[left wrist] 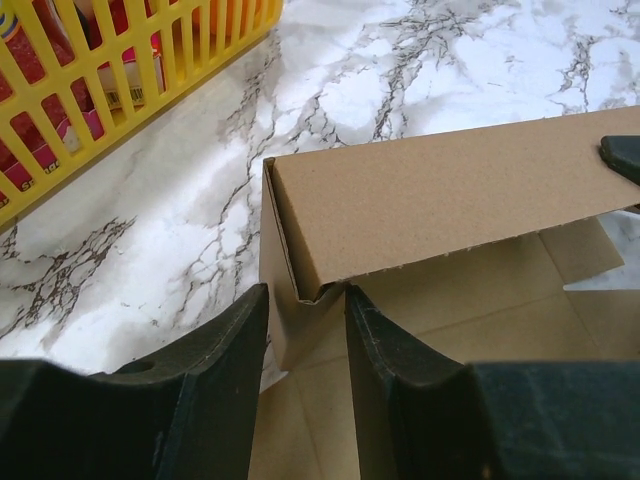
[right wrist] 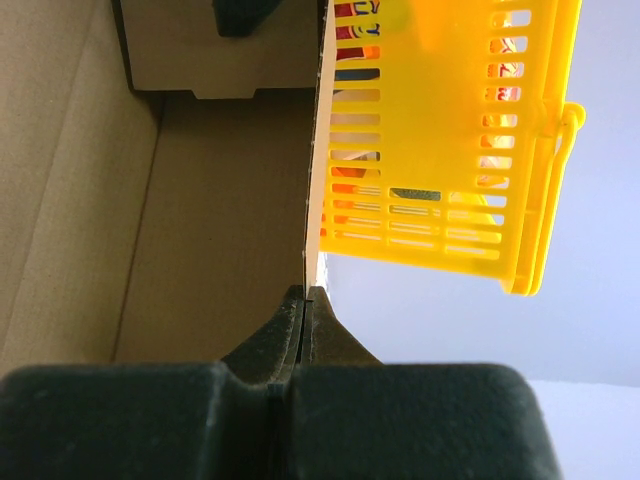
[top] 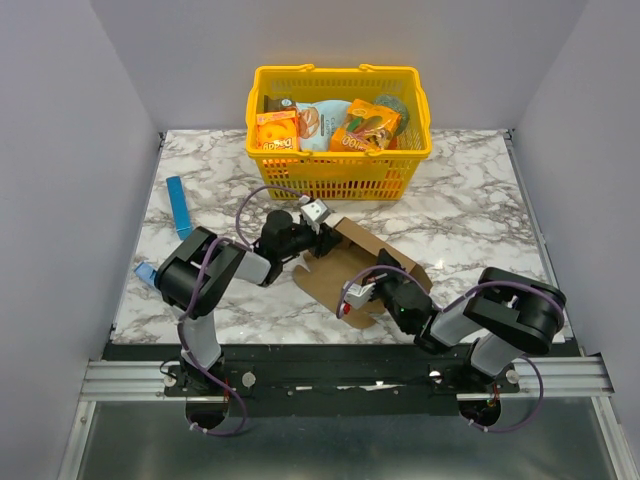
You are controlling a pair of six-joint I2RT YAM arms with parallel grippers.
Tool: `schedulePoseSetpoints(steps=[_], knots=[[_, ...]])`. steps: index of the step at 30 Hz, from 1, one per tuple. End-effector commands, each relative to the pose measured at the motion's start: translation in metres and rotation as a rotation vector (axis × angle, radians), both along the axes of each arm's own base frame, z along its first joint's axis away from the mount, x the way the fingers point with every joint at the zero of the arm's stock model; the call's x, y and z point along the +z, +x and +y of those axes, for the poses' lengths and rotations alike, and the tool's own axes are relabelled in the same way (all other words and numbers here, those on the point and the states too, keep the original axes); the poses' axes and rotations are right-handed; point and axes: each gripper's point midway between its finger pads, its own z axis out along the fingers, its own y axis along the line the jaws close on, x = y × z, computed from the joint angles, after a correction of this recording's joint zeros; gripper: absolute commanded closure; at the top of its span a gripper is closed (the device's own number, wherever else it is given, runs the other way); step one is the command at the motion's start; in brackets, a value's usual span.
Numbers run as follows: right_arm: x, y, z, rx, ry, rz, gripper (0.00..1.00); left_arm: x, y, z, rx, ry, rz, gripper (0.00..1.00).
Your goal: Fold the paper box
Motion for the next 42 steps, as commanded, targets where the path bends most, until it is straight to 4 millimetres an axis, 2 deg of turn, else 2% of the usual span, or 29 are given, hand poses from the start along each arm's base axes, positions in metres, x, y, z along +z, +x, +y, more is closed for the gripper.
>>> schedulePoseSetpoints(steps=[1, 6, 10, 15, 17, 22, 23, 24, 27, 32, 35, 39, 42], knots=[[0.007, -0.006, 0.009, 0.042, 0.066, -0.022, 0.99, 0.015, 0.009, 0.001, 0.069, -0.052, -0.087, 0.58], [0.01, -0.006, 0.009, 0.04, 0.083, -0.025, 0.99, 0.008, 0.015, 0.003, 0.163, -0.021, -0.093, 0.59], [0.01, -0.006, 0.01, 0.044, 0.087, -0.024, 0.99, 0.006, 0.023, 0.006, 0.25, -0.025, -0.073, 0.69], [0.012, -0.006, 0.009, 0.042, 0.095, -0.029, 0.99, 0.0, 0.03, 0.014, 0.382, 0.007, -0.062, 0.71], [0.011, -0.006, 0.009, 0.044, 0.096, -0.028, 0.99, -0.001, 0.029, 0.014, 0.399, 0.0, -0.062, 0.71], [0.012, -0.006, 0.009, 0.041, 0.099, -0.03, 0.99, -0.006, 0.029, 0.016, 0.471, 0.008, -0.058, 0.78], [0.012, -0.006, 0.009, 0.04, 0.1, -0.031, 0.99, -0.007, 0.027, 0.014, 0.467, 0.003, -0.06, 0.76], [0.013, -0.006, 0.009, 0.042, 0.104, -0.035, 0.99, -0.006, 0.025, 0.008, 0.432, -0.007, -0.06, 0.67], [0.014, -0.006, 0.008, 0.04, 0.108, -0.038, 0.99, -0.007, 0.022, 0.002, 0.407, -0.019, -0.059, 0.53], [0.015, -0.006, 0.008, 0.039, 0.11, -0.042, 0.99, -0.01, 0.023, -0.002, 0.397, -0.016, -0.053, 0.5], [0.016, -0.006, 0.008, 0.038, 0.11, -0.044, 0.99, -0.013, 0.024, -0.002, 0.398, -0.01, -0.051, 0.58], [0.018, -0.006, 0.008, 0.038, 0.118, -0.051, 0.99, -0.015, 0.025, -0.002, 0.413, -0.014, -0.054, 0.74], [0.019, -0.006, 0.006, 0.032, 0.124, -0.054, 0.99, -0.016, 0.029, 0.004, 0.475, -0.002, -0.06, 0.8]])
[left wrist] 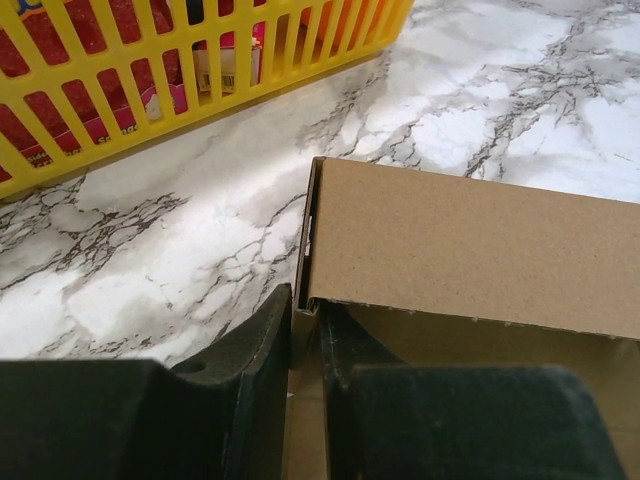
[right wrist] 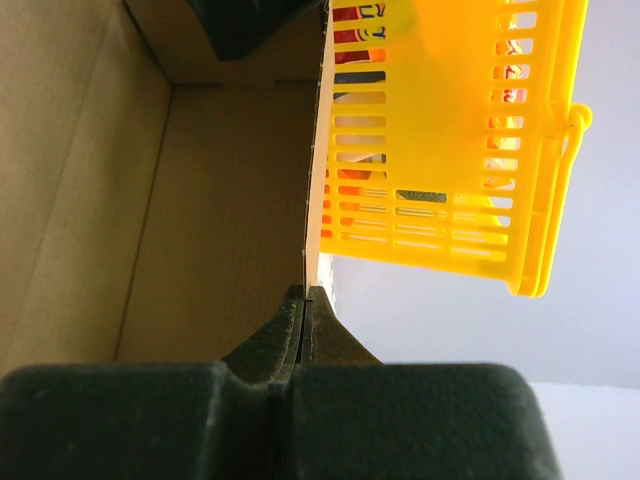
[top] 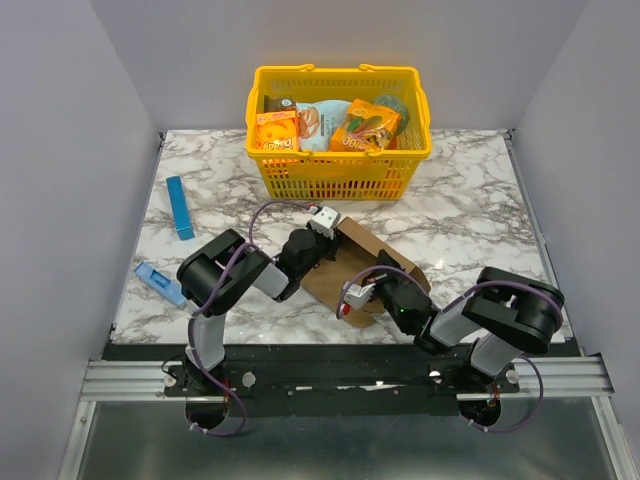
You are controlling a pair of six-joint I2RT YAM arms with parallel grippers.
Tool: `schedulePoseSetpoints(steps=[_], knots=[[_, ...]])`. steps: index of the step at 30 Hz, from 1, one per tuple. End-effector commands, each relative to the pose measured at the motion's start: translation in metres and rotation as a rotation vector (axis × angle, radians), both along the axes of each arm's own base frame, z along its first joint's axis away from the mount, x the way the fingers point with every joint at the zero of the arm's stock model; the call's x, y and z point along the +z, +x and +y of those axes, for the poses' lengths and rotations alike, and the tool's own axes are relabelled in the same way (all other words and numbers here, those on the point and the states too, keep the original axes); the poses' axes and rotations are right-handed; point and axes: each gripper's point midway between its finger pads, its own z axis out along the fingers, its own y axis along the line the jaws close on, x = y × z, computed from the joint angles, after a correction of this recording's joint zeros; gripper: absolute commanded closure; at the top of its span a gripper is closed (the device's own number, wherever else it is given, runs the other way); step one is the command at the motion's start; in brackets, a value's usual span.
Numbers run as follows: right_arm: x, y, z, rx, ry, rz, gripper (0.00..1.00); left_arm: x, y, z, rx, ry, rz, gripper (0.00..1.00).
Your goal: Fold the paper box
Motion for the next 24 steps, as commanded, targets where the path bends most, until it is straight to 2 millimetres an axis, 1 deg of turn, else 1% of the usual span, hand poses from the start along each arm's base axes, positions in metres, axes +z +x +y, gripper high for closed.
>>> schedulePoseSetpoints(steps=[1, 4, 6, 8, 9, 10, 13, 17, 19, 20, 21, 23, 24], knots=[[0.022, -0.004, 0.005, 0.028, 0.114, -0.065, 0.99, 0.001, 0.016, 0.015, 0.141, 0.014, -0.029, 0.82], [0.022, -0.004, 0.005, 0.028, 0.115, -0.064, 0.99, -0.002, 0.019, 0.025, 0.229, 0.047, -0.027, 0.86], [0.023, -0.004, 0.004, 0.024, 0.12, -0.067, 0.99, -0.006, 0.019, 0.032, 0.27, 0.074, -0.031, 0.86], [0.023, -0.005, 0.005, 0.027, 0.12, -0.067, 0.99, -0.005, 0.02, 0.036, 0.296, 0.09, -0.04, 0.86], [0.023, -0.004, 0.004, 0.023, 0.122, -0.067, 0.99, -0.006, 0.019, 0.036, 0.299, 0.102, -0.042, 0.88], [0.023, -0.004, 0.004, 0.023, 0.122, -0.067, 0.99, -0.006, 0.02, 0.04, 0.323, 0.116, -0.044, 0.89], [0.025, -0.004, 0.004, 0.023, 0.129, -0.072, 0.99, -0.01, 0.022, 0.043, 0.346, 0.143, -0.039, 0.88], [0.024, -0.004, 0.004, 0.02, 0.127, -0.07, 0.99, -0.01, 0.019, 0.038, 0.322, 0.134, -0.04, 0.87], [0.023, -0.004, 0.004, 0.022, 0.125, -0.069, 0.99, -0.01, 0.017, 0.032, 0.287, 0.121, -0.04, 0.81], [0.023, -0.004, 0.004, 0.022, 0.127, -0.069, 0.99, -0.007, 0.011, 0.024, 0.228, 0.095, -0.05, 0.77], [0.023, -0.004, 0.004, 0.022, 0.127, -0.069, 0.99, -0.006, 0.009, 0.021, 0.206, 0.078, -0.052, 0.67], [0.023, -0.004, 0.004, 0.022, 0.127, -0.069, 0.99, -0.003, 0.004, 0.015, 0.168, 0.046, -0.054, 0.58], [0.024, -0.004, 0.004, 0.022, 0.129, -0.07, 0.99, -0.003, 0.0, 0.011, 0.141, 0.032, -0.051, 0.49]])
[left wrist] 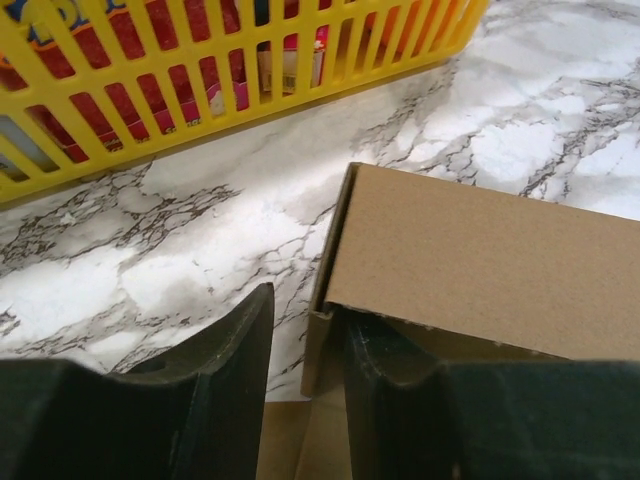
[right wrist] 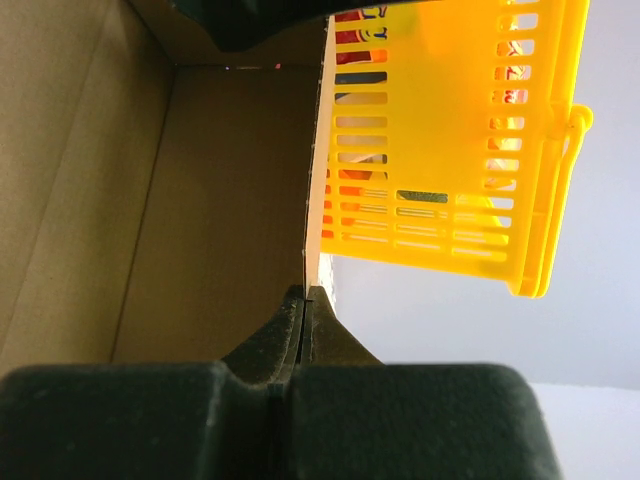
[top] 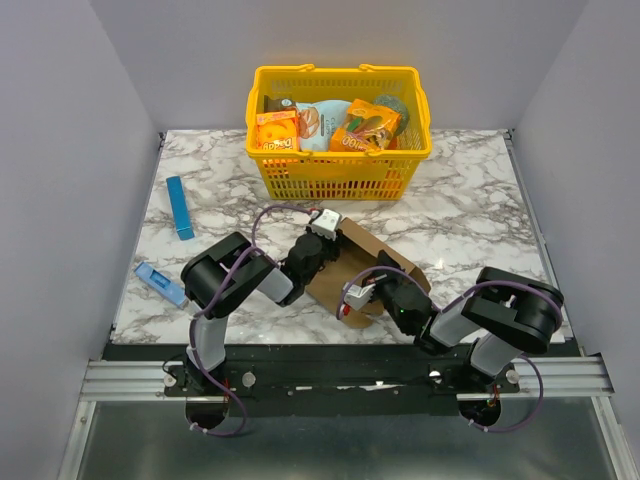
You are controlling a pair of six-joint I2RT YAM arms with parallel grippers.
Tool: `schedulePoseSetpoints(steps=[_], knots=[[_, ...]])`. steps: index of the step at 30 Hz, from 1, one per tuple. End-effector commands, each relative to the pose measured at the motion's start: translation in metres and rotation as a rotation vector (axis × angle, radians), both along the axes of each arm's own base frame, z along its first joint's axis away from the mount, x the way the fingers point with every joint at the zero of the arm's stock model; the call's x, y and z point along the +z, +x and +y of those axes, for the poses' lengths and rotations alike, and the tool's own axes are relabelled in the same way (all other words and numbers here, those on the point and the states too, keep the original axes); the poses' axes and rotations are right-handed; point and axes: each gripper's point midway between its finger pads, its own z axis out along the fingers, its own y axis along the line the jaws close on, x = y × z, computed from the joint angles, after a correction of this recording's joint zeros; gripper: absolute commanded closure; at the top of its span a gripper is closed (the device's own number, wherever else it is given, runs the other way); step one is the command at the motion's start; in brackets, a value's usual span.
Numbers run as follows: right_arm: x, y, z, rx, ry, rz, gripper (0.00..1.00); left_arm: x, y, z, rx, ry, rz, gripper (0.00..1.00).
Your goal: Fold the paper box
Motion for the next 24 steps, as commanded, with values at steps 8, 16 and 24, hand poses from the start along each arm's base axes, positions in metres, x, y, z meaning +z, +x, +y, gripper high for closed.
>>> schedulePoseSetpoints(steps=[8, 16, 24], knots=[[0.028, -0.004, 0.004, 0.02, 0.144, -0.081, 0.99, -0.001, -0.008, -0.012, -0.104, -0.065, -0.015, 0.37], [0.049, -0.004, 0.001, 0.006, 0.231, -0.13, 0.77, -0.001, -0.01, -0.013, -0.128, -0.077, -0.042, 0.74], [0.084, -0.008, -0.003, -0.003, 0.403, -0.165, 0.3, 0.001, -0.009, -0.002, -0.086, -0.053, -0.071, 0.77]])
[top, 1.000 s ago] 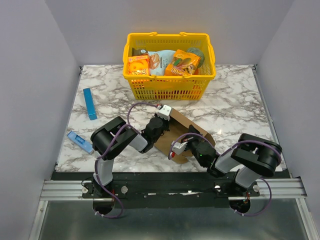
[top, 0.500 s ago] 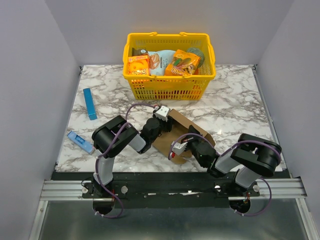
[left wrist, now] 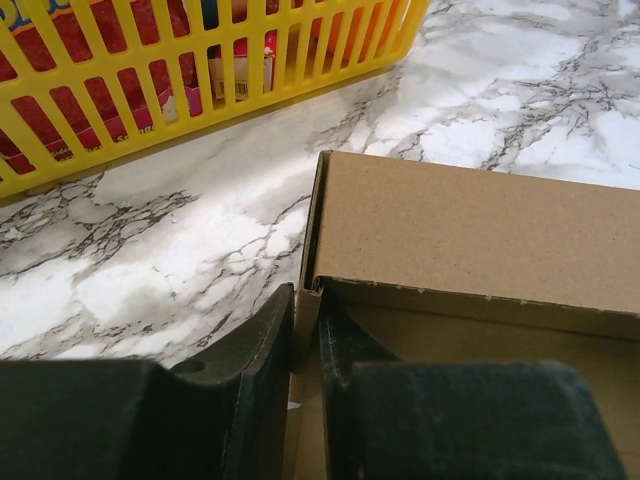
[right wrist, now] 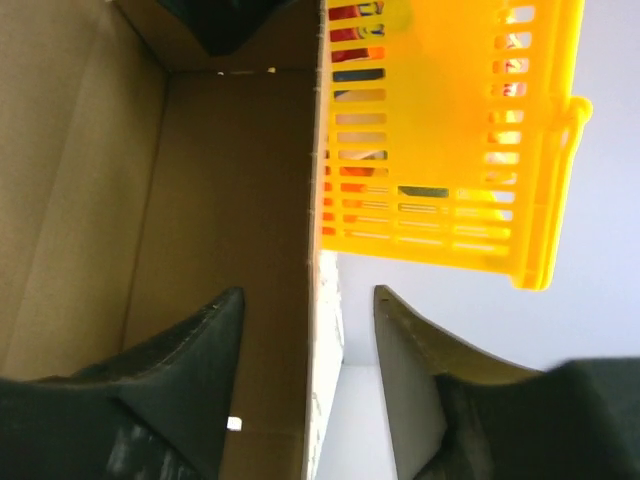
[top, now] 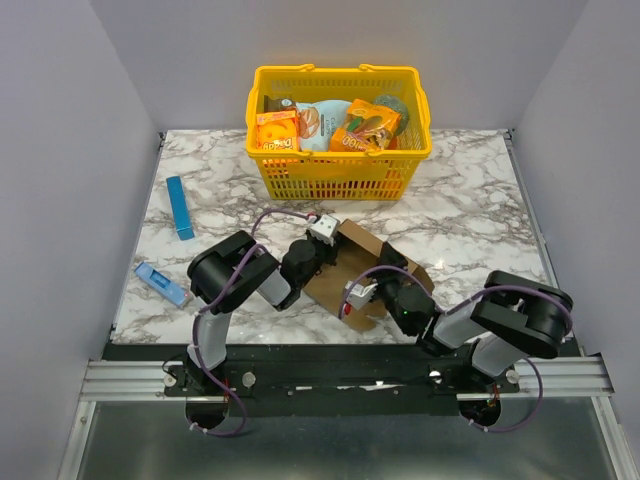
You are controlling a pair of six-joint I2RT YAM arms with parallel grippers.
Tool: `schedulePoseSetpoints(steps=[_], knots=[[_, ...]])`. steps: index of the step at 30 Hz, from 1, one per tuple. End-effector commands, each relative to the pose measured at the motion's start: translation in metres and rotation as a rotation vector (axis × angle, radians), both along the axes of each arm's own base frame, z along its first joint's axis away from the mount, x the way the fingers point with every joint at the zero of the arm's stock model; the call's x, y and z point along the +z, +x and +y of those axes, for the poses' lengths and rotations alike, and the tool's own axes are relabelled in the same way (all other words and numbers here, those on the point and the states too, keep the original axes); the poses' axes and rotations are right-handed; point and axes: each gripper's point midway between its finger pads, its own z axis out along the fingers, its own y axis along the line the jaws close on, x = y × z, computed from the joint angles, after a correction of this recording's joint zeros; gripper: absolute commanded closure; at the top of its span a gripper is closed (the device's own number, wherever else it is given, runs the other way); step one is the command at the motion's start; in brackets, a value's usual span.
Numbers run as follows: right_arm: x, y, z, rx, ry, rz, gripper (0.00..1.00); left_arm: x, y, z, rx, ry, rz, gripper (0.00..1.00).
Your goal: Fold the paper box
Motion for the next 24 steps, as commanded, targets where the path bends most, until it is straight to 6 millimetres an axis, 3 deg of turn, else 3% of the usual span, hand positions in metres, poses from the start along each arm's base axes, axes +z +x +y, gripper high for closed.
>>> schedulePoseSetpoints(steps=[1, 5, 8, 9, 11, 12, 14, 15, 19, 24], knots=[[0.085, -0.006, -0.001, 0.002, 0.396, -0.162, 0.28, 0.003, 0.003, 0.011, 0.049, 0.014, -0.037, 0.78], [0.1, -0.012, 0.005, 0.012, 0.544, -0.084, 0.24, -0.002, 0.007, 0.037, 0.168, 0.065, -0.01, 0.78], [0.121, -0.016, 0.009, 0.011, 0.759, 0.065, 0.23, 0.002, 0.005, 0.059, 0.256, 0.08, -0.008, 0.78], [0.095, -0.021, 0.016, -0.013, 0.781, 0.243, 0.23, 0.008, 0.004, 0.064, 0.277, 0.074, -0.013, 0.78], [0.133, -0.029, 0.014, 0.001, 0.97, 0.313, 0.25, 0.003, 0.002, 0.073, 0.31, 0.104, 0.017, 0.78], [0.124, -0.033, 0.011, -0.052, 1.046, 0.403, 0.25, 0.008, 0.001, 0.075, 0.318, 0.103, 0.014, 0.78], [0.148, -0.04, 0.007, -0.056, 1.16, 0.465, 0.25, 0.006, -0.002, 0.081, 0.336, 0.12, 0.028, 0.78], [0.14, -0.044, 0.006, -0.094, 1.199, 0.527, 0.25, 0.009, -0.002, 0.085, 0.357, 0.124, 0.026, 0.78], [0.14, -0.053, 0.006, -0.22, 1.389, 0.701, 0.25, 0.007, -0.006, 0.096, 0.395, 0.144, 0.042, 0.79], [0.129, -0.06, 0.02, -0.315, 1.599, 0.941, 0.25, 0.0, -0.013, 0.097, 0.385, 0.166, 0.052, 0.78]])
